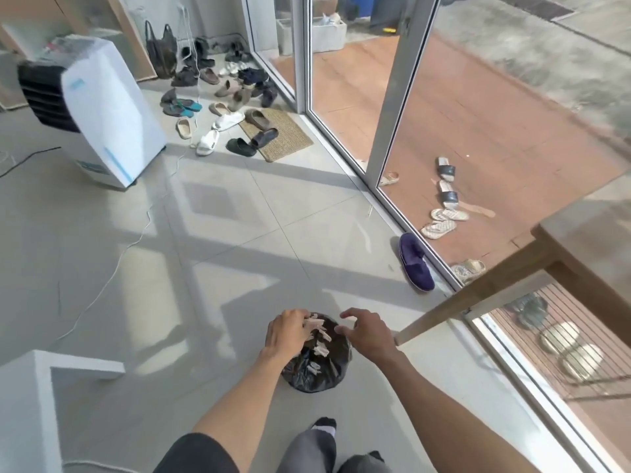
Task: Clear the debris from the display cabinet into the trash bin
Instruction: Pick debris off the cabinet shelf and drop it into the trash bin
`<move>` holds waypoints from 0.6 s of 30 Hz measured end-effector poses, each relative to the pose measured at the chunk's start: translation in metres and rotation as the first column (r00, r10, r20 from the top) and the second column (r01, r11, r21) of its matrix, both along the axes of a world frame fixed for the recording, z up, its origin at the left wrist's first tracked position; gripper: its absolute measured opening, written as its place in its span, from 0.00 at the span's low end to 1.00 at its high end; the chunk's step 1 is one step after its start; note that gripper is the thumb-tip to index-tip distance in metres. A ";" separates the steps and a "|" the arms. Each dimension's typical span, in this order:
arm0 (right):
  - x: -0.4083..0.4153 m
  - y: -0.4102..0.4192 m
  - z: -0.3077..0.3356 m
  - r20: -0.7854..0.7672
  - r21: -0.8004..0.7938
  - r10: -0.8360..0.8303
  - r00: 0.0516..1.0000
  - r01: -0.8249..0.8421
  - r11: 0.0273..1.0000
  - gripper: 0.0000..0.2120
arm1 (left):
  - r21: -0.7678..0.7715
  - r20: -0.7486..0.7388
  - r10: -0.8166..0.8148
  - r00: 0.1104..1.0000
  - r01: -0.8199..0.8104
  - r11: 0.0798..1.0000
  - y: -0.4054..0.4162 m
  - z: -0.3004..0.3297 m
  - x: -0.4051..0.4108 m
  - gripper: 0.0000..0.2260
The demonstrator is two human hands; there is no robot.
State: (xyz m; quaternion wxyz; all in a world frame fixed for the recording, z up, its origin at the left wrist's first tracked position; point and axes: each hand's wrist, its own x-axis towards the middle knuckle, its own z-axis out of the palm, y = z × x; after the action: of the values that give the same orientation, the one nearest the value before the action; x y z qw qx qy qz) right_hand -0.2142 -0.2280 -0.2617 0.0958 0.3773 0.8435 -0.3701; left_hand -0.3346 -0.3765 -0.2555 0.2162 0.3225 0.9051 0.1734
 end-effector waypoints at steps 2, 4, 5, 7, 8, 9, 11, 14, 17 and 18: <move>0.004 0.010 -0.002 0.014 -0.011 -0.018 1.000 0.018 1.000 0.16 | -0.031 0.016 -0.021 1.000 0.021 0.999 0.004 -0.003 -0.004 0.15; 0.010 0.021 -0.002 0.012 -0.031 -0.043 0.999 0.044 0.999 0.15 | -0.044 0.028 -0.045 0.999 0.047 0.998 0.010 -0.002 -0.006 0.14; 0.013 0.027 -0.001 0.014 -0.030 -0.051 0.999 0.052 0.998 0.14 | -0.044 0.035 -0.058 0.998 0.060 0.997 0.015 0.000 -0.007 0.14; 0.018 0.040 0.005 0.011 -0.017 -0.064 0.998 0.064 0.998 0.14 | -0.042 0.056 -0.076 0.995 0.079 0.996 0.026 0.006 -0.009 0.15; 0.019 0.047 0.010 -0.004 -0.009 -0.075 0.997 0.075 0.997 0.13 | -0.037 0.072 -0.084 0.994 0.087 0.996 0.033 0.012 -0.010 0.16; 0.020 0.053 0.015 -0.022 -0.006 -0.088 0.996 0.088 0.996 0.13 | -0.028 0.086 -0.095 0.992 0.098 0.995 0.041 0.018 -0.010 0.17; 0.022 0.066 0.029 -0.082 -0.004 -0.116 0.990 0.116 0.993 0.12 | 0.006 0.097 -0.132 0.987 0.132 0.991 0.059 0.031 -0.010 0.18; 0.026 0.084 0.058 -0.222 -0.096 -0.228 0.948 0.211 0.973 0.13 | 0.068 0.098 -0.178 0.979 0.172 0.983 0.091 0.056 -0.008 0.16; 0.032 0.111 0.091 -0.354 -0.189 -0.355 0.865 0.306 0.933 0.16 | 0.174 0.131 -0.206 0.970 0.182 0.968 0.134 0.090 -0.003 0.14; 0.037 0.121 0.103 -0.391 -0.189 -0.365 0.845 0.315 0.930 0.16 | 0.213 0.118 -0.218 0.969 0.190 0.959 0.150 0.103 0.001 0.13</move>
State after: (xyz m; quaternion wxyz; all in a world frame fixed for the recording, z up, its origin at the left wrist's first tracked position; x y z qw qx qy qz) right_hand -0.1775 -0.1071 -0.1586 -0.1327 0.4262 0.7405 -0.5024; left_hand -0.3340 -0.2263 -0.1529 0.2626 0.4214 0.8274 0.2623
